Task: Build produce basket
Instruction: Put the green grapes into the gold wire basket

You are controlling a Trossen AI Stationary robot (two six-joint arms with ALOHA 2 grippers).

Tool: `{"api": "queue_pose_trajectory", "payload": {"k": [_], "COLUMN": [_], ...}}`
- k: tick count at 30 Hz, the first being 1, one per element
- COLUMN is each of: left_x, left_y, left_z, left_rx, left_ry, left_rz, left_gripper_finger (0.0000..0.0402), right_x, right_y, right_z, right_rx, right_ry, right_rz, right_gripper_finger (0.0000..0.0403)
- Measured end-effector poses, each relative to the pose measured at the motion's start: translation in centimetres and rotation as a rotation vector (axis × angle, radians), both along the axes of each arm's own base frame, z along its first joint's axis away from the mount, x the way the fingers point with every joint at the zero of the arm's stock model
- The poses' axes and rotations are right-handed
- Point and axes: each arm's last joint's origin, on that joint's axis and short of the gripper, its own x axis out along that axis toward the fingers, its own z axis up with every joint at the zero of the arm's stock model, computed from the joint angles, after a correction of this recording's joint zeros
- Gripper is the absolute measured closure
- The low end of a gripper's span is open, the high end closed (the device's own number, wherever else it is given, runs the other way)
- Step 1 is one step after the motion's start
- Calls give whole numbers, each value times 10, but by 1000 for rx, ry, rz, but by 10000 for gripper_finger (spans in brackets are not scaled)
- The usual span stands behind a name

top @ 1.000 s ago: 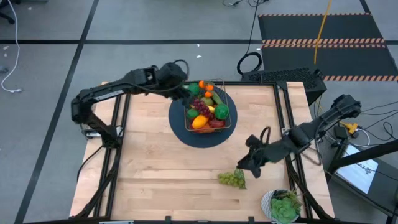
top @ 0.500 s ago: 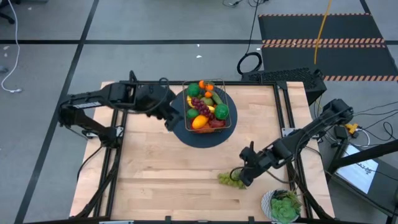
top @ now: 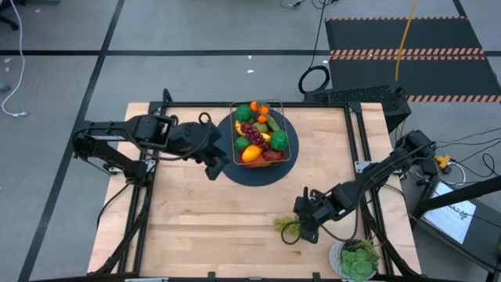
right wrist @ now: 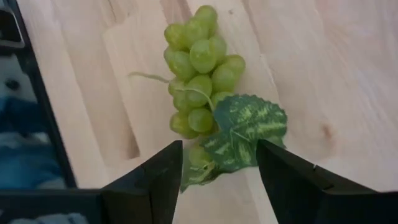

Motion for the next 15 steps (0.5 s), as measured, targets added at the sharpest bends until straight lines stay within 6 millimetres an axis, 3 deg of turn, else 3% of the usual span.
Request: {"api": "queue_pose_trajectory", "payload": {"k": [15], "left_x": [0], "left_y": [-2], "left_z": [0], "left_rx": [0], "left_ry": [-11], "left_rz": [41], "left_gripper_finger": [250], "right_x": [1], "right_y": [-3], "right_z": [-28], "right_rx": [-18], "right_ry": [-53], "right_rz": [85], "right_gripper_finger": [281]}}
